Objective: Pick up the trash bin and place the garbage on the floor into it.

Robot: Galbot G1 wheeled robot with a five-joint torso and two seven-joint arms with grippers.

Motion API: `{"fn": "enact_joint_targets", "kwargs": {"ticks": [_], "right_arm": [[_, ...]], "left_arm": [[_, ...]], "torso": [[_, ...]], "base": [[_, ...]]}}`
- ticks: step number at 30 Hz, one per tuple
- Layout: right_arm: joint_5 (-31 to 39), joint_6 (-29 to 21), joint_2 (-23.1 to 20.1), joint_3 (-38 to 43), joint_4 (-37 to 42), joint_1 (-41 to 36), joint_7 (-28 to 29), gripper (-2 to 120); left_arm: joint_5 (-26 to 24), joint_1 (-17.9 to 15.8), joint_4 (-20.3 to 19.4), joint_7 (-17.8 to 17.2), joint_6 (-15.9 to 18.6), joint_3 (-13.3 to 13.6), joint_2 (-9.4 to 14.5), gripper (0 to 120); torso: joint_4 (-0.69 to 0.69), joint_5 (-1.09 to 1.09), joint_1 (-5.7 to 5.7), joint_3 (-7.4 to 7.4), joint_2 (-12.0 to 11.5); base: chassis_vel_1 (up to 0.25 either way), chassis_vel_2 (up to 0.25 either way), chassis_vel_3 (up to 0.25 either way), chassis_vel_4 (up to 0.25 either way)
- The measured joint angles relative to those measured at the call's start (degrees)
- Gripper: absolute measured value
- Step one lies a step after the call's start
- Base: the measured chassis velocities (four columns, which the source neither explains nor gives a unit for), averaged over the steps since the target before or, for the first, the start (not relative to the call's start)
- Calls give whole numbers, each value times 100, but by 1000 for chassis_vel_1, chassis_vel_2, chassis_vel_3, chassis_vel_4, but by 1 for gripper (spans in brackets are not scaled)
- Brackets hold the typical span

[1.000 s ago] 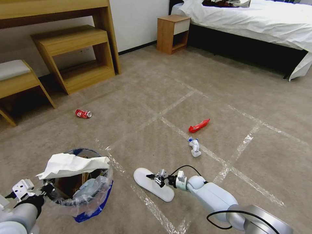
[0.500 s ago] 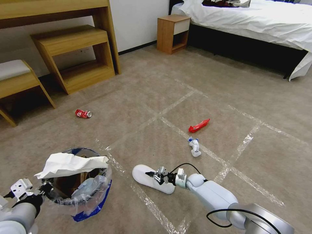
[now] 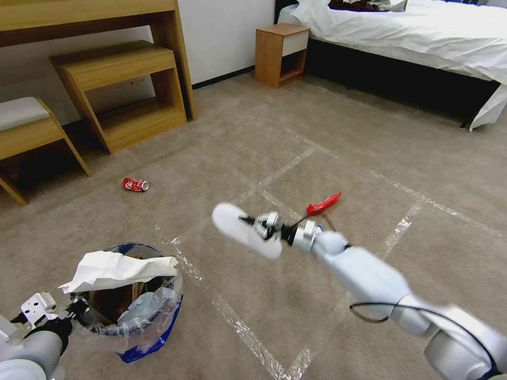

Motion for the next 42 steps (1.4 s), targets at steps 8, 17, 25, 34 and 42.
{"fn": "enact_joint_targets", "kwargs": {"ticks": [8,17,25,34,42], "right_arm": [[322,-141,-149,31,929,432,30,0],[769,-504,-18,-234,2104,1031,58,0],[818,-711,235,-568,2683,1136,67,0],[722,-743,589,-1169,2884,1114,44,0],[553,-746,893,-1485,2800,1040,45,0]], "left_arm": [[52,-56,97,-1,3,63,-25,0],[61,-95,163,17,15,110,-51,0],[77,-130,202,33,16,137,-74,0],[95,-158,196,66,16,156,-91,0],[119,-141,126,106,16,138,-109,0]], "torso": [[1,0,0,0,0],[1,-1,0,0,0],[0,-2,0,0,0],[0,-1,0,0,0],[0,-1,0,0,0]], "base": [[0,0,0,0],[0,0,0,0],[0,0,0,0],[0,0,0,0],[0,0,0,0]]}}
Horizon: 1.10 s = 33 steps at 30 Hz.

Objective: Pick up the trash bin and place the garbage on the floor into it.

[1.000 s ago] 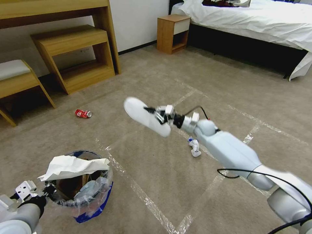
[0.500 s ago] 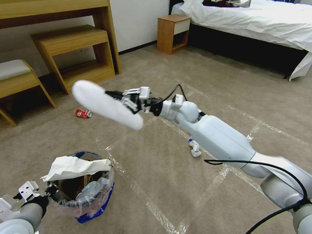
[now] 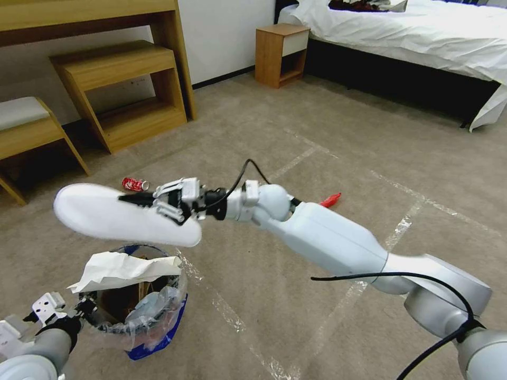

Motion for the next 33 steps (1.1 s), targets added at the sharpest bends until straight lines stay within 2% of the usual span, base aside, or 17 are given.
{"fn": "enact_joint_targets", "kwargs": {"ticks": [7,28,33], "right_arm": [[-163,24,191,-134,-207,-147,-25,0],[-600,446,933,-290,-2022,-571,-277,0],[-632,445,1027,-281,-2188,-618,-274,0]], "left_arm": [[-30,37,-77,1,0,-50,15,0],[-105,189,-463,-11,10,-89,-40,0],[-104,182,-471,-14,13,-59,-56,0]], "torso": [[0,0,0,0,0],[-1,1,0,0,0],[0,1,0,0,0]], "base": [[0,0,0,0],[0,0,0,0],[0,0,0,0]]}}
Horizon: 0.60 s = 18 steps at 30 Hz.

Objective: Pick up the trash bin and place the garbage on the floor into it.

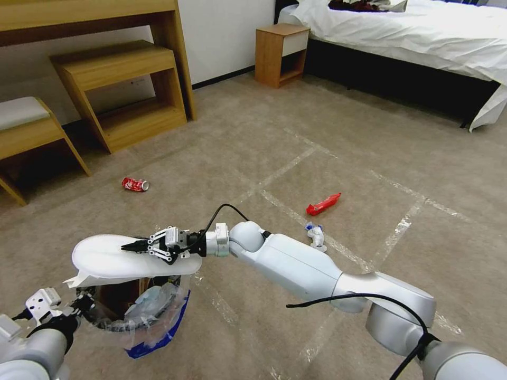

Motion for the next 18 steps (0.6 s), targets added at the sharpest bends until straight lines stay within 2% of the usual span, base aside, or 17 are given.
{"fn": "enact_joint_targets", "kwargs": {"ticks": [18], "right_arm": [[-8,-86,210,10,197,104,106,0]], "left_arm": [[37,-4,32,-12,4,47,-38,0]], "torso": [[0,0,0,0,0]], "base": [[0,0,0,0]]}}
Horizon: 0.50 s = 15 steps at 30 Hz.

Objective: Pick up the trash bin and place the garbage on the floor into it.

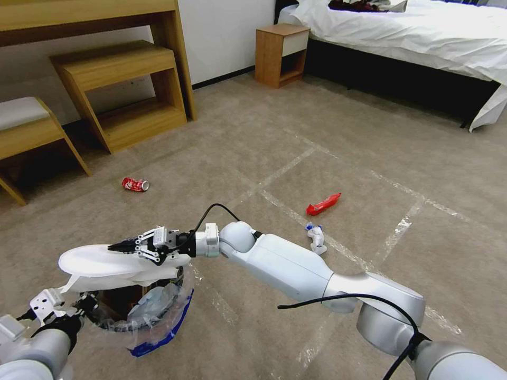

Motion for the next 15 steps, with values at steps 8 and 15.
{"fn": "enact_joint_targets", "kwargs": {"ticks": [8,15], "right_arm": [[-21,-13,34,8,8,3,40,0],[-58,-18,120,51,-124,-75,49,0]], "left_arm": [[21,1,15,-5,0,25,-19,0],[21,6,-13,-11,0,14,-20,0]], "torso": [[0,0,0,0,0],[-1,0,0,0,0]], "base": [[0,0,0,0],[0,0,0,0]]}}
